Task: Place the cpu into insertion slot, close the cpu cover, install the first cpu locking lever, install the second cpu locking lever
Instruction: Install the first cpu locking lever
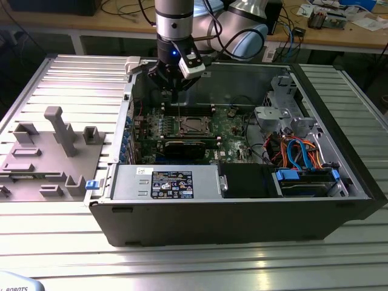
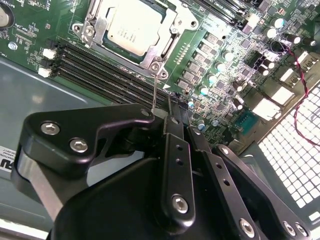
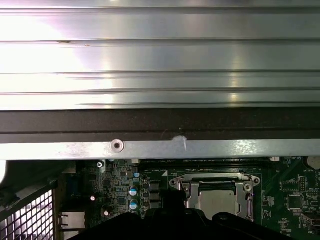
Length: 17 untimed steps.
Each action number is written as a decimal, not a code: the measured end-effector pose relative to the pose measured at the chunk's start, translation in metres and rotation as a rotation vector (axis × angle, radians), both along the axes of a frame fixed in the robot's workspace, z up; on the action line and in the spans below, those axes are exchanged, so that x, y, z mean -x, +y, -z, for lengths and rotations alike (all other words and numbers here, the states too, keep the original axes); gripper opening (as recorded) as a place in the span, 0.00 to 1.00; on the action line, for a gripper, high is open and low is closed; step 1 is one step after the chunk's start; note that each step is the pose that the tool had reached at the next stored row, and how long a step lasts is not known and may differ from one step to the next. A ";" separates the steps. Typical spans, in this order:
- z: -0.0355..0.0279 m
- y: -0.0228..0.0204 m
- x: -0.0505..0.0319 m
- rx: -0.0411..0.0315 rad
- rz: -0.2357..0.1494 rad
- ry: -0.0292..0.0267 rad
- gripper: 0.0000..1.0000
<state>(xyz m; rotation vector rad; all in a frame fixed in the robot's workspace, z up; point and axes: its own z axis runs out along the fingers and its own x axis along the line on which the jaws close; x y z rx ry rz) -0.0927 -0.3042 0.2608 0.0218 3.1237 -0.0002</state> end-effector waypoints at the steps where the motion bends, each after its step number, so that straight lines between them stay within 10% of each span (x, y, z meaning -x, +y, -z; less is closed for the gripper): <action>1: 0.0000 0.0000 -0.0001 0.0000 0.000 0.0000 0.11; 17: 0.0001 0.0000 -0.0087 0.0000 0.000 0.0030 0.11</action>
